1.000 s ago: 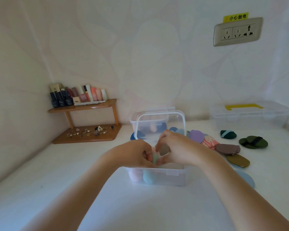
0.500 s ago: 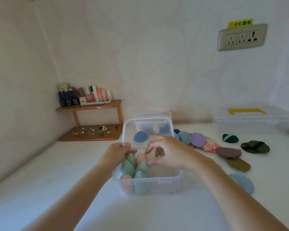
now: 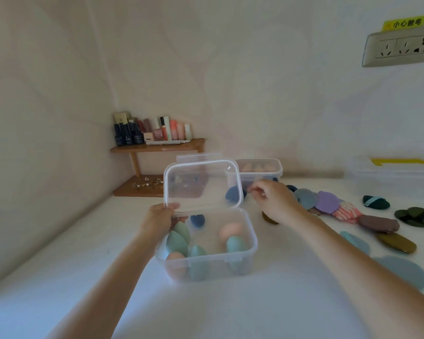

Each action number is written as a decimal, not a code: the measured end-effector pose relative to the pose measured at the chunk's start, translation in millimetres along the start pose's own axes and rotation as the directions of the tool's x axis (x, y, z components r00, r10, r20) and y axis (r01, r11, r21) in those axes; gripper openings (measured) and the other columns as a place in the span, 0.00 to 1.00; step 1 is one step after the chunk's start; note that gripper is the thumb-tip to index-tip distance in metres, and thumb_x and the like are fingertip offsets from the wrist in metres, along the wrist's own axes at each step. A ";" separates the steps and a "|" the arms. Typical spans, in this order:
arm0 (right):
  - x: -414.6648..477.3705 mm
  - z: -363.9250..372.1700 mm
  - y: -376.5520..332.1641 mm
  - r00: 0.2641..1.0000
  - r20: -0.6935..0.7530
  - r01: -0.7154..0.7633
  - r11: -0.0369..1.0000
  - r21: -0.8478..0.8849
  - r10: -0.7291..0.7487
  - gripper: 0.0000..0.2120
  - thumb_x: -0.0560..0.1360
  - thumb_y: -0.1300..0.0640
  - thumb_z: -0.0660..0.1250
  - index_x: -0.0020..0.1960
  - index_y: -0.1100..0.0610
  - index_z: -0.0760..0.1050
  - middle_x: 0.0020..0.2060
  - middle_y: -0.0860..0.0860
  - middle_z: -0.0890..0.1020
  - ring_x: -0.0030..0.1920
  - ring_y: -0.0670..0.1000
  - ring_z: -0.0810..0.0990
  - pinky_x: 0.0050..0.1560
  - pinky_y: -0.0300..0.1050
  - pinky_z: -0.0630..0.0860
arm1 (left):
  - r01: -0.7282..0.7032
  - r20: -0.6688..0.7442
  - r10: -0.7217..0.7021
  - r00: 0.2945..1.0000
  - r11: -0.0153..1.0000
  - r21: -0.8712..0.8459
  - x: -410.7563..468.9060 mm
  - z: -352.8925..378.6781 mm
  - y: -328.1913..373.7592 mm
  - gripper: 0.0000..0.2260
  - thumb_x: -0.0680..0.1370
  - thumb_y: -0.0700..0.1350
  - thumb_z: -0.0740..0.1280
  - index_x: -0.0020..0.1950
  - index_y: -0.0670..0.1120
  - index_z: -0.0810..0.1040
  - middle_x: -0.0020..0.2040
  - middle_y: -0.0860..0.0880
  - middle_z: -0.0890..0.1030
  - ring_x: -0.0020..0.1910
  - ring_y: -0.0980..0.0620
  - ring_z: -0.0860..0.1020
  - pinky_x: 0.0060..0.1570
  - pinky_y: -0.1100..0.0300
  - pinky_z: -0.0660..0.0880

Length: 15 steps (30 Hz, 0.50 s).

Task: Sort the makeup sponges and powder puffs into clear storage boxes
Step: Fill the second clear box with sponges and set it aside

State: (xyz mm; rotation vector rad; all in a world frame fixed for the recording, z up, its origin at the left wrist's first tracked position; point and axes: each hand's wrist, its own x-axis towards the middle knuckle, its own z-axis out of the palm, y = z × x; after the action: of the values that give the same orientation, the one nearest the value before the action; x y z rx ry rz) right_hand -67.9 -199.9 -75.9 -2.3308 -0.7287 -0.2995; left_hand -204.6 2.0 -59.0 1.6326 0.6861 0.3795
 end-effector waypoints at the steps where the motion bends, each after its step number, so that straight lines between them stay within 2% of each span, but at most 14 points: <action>1: 5.4 3.8 -4.9 0.998 0.067 0.016 1.000 0.005 -0.016 0.12 0.79 0.61 0.58 0.58 0.56 0.77 0.52 0.48 0.79 0.53 0.52 0.77 0.48 0.40 0.68 | -0.011 -0.001 0.011 1.000 1.000 0.000 0.5 0.2 0.0 0.09 0.80 0.43 0.61 0.41 0.43 0.76 0.36 0.43 0.80 0.34 0.49 0.76 0.39 0.59 0.73; 2: 12.7 11.2 -10.0 0.991 0.129 0.032 0.999 0.033 -0.036 0.11 0.78 0.63 0.58 0.56 0.56 0.77 0.51 0.48 0.78 0.51 0.52 0.76 0.50 0.42 0.69 | -0.021 -0.003 0.021 1.000 1.000 0.002 1.2 -0.7 -0.7 0.10 0.80 0.43 0.61 0.40 0.44 0.75 0.36 0.43 0.79 0.33 0.50 0.75 0.37 0.60 0.72; 4: 23.2 25.0 -19.1 0.968 0.252 -0.047 0.986 0.162 0.004 0.07 0.75 0.63 0.59 0.39 0.55 0.70 0.39 0.51 0.74 0.41 0.51 0.72 0.45 0.46 0.67 | -0.030 0.001 0.030 1.000 1.000 0.002 1.9 -1.2 -1.4 0.10 0.80 0.42 0.60 0.40 0.44 0.75 0.36 0.44 0.79 0.32 0.51 0.75 0.34 0.62 0.72; 5: 28.9 31.9 -22.1 0.955 0.293 -0.121 0.970 0.213 0.055 0.08 0.74 0.61 0.60 0.37 0.54 0.66 0.37 0.53 0.71 0.39 0.52 0.69 0.43 0.48 0.66 | -0.031 0.004 0.031 1.000 0.999 0.007 2.7 -1.7 -1.8 0.11 0.80 0.43 0.60 0.40 0.45 0.75 0.36 0.44 0.79 0.32 0.51 0.75 0.34 0.63 0.72; 7: 37.7 42.7 -19.2 0.946 0.309 -0.178 0.955 0.238 0.099 0.10 0.74 0.56 0.61 0.35 0.53 0.65 0.36 0.54 0.71 0.39 0.54 0.70 0.45 0.52 0.71 | -0.036 0.010 0.036 0.999 0.999 0.024 4.4 -1.1 -2.0 0.12 0.81 0.43 0.59 0.38 0.45 0.74 0.35 0.44 0.78 0.31 0.51 0.74 0.33 0.63 0.72; 9: 39.0 46.7 -17.8 0.961 0.265 -0.145 0.963 0.225 0.083 0.07 0.73 0.54 0.64 0.38 0.48 0.66 0.39 0.49 0.72 0.43 0.53 0.73 0.55 0.57 0.75 | -0.047 0.009 0.046 0.999 0.998 0.042 8.3 -0.9 -3.0 0.13 0.81 0.44 0.59 0.37 0.46 0.74 0.34 0.45 0.78 0.31 0.51 0.74 0.32 0.64 0.71; 11: 33.4 40.0 -18.8 0.974 0.209 -0.124 0.981 0.147 0.092 0.04 0.71 0.53 0.62 0.43 0.48 0.67 0.48 0.50 0.72 0.51 0.55 0.73 0.58 0.59 0.73 | -0.050 0.002 0.050 0.999 0.998 0.049 10.9 -1.0 -3.5 0.13 0.82 0.45 0.58 0.39 0.47 0.74 0.35 0.46 0.79 0.32 0.52 0.75 0.31 0.65 0.71; 13: 35.5 31.7 -11.2 0.992 0.110 -0.063 0.997 -0.034 0.067 0.01 0.75 0.58 0.63 0.47 0.54 0.72 0.57 0.54 0.72 0.56 0.57 0.72 0.59 0.54 0.70 | -0.050 -0.003 0.050 0.999 0.998 0.049 11.9 -1.4 -3.8 0.12 0.82 0.44 0.57 0.40 0.49 0.73 0.36 0.48 0.79 0.33 0.53 0.76 0.32 0.64 0.72; 15: 35.3 14.6 -9.1 0.999 -0.027 -0.032 0.990 -0.140 0.029 0.07 0.74 0.59 0.66 0.52 0.55 0.75 0.55 0.54 0.73 0.52 0.55 0.73 0.51 0.47 0.69 | -0.058 0.008 0.058 0.998 0.997 0.047 11.7 -0.8 -3.9 0.12 0.81 0.41 0.57 0.39 0.49 0.71 0.36 0.48 0.79 0.35 0.52 0.76 0.36 0.62 0.73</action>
State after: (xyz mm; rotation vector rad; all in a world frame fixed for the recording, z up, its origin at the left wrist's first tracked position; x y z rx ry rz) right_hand -44.0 -169.7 -68.2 -2.4642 -0.6785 -0.3772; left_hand -197.0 10.1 -64.2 1.7003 0.6483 0.4024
